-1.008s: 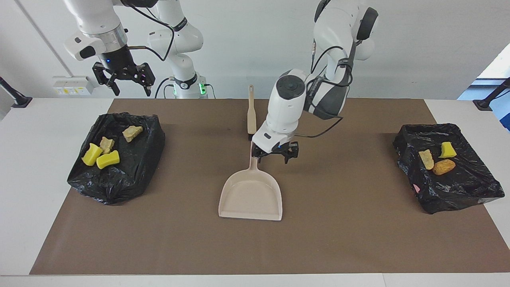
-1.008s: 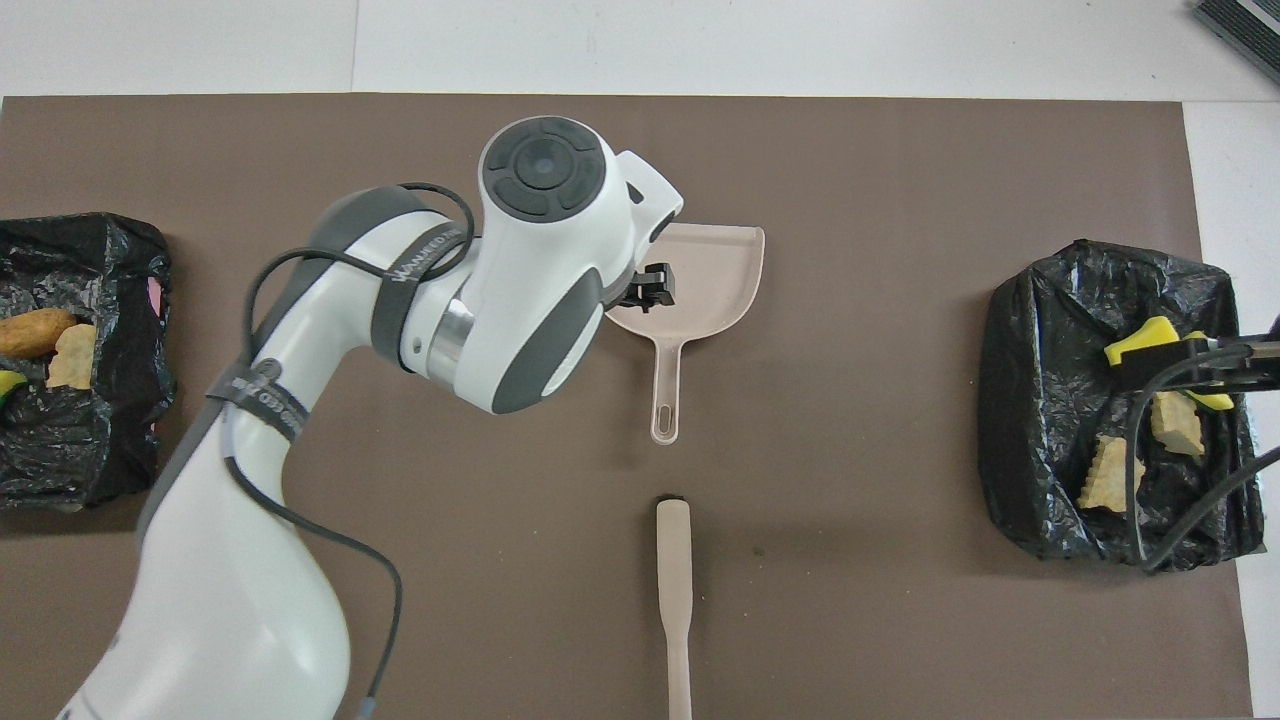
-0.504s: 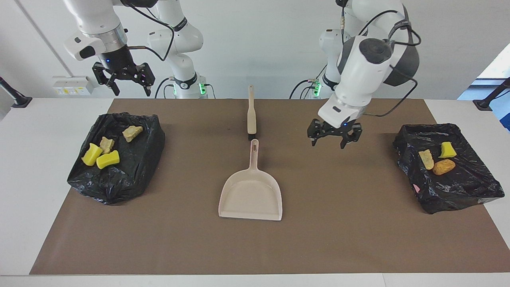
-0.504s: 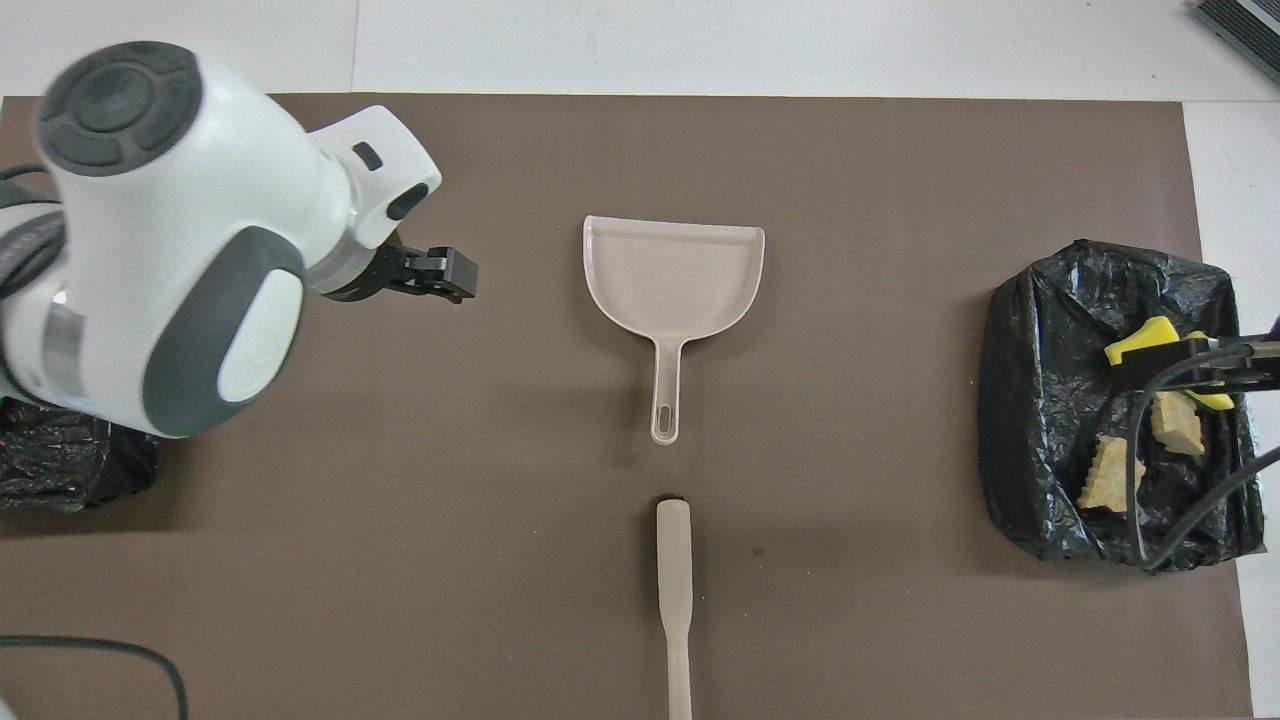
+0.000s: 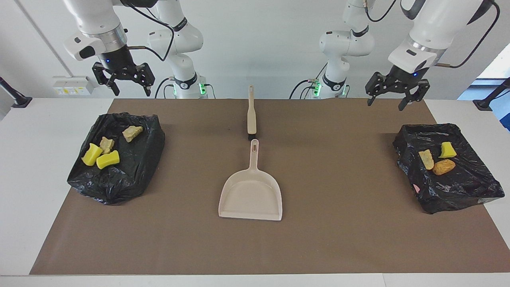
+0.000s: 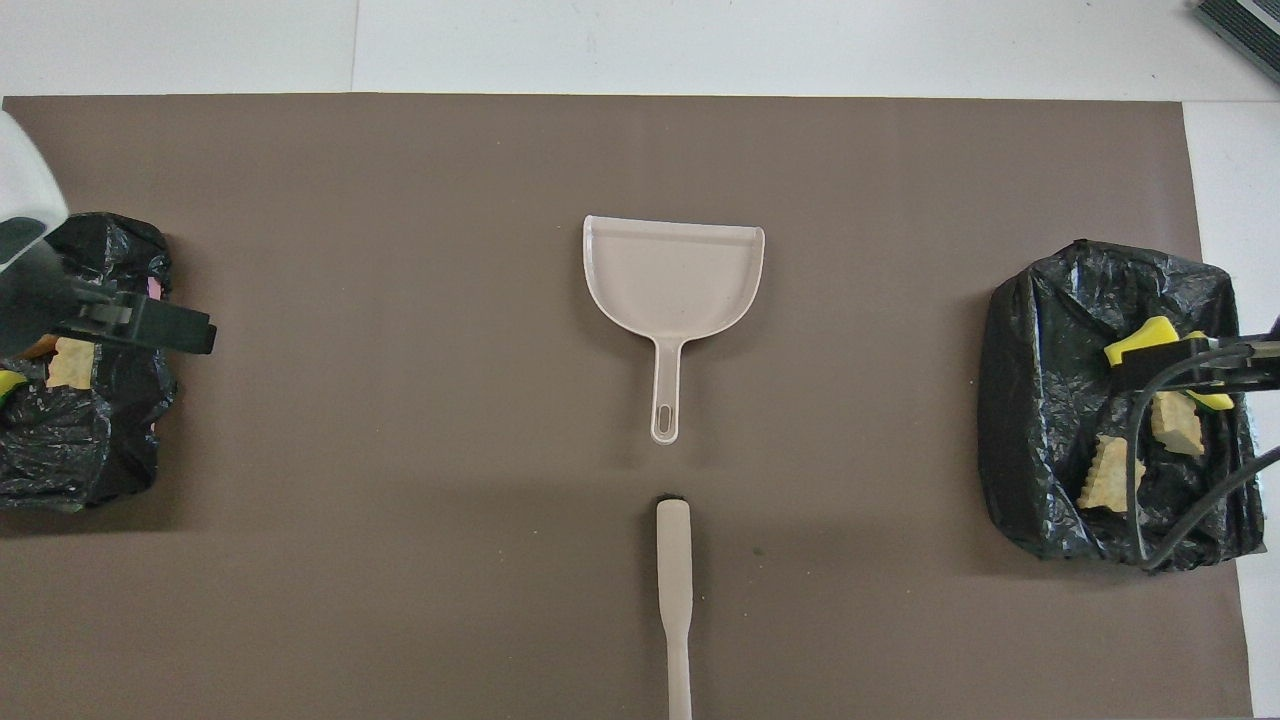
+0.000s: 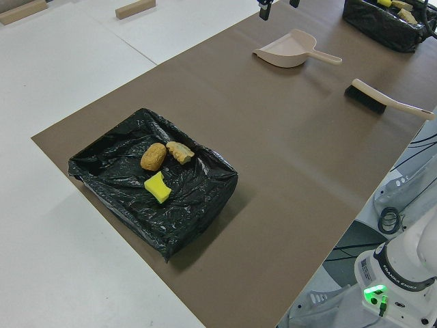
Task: Sweep and dump trash in bin
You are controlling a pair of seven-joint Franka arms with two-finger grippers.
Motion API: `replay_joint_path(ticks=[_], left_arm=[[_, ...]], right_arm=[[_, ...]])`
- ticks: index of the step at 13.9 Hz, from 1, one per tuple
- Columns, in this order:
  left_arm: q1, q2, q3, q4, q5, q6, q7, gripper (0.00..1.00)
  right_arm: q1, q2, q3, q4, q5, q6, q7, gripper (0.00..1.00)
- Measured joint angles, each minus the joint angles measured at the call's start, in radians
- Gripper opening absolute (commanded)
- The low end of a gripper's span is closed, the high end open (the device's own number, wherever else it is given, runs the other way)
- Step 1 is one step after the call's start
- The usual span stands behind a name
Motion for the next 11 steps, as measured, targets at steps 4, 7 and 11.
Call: replay_joint_path(ticks=[4, 7, 11], left_arm=[[0.016, -0.015, 0.0, 0.047, 0.026, -0.088, 0.007, 1.0], [0.017, 0.01, 0.0, 0.077, 0.026, -0.104, 0.007, 1.0], [0.02, 0.014, 0.002, 0.082, 0.026, -0.104, 0.007, 1.0]], right_arm=[[0.0, 0.0, 0.0, 0.0, 0.0, 0.0, 0.0, 1.0], [0.0, 0.0, 0.0, 0.0, 0.0, 0.0, 0.0, 1.0], [0.0, 0.0, 0.0, 0.0, 0.0, 0.0, 0.0, 1.0]])
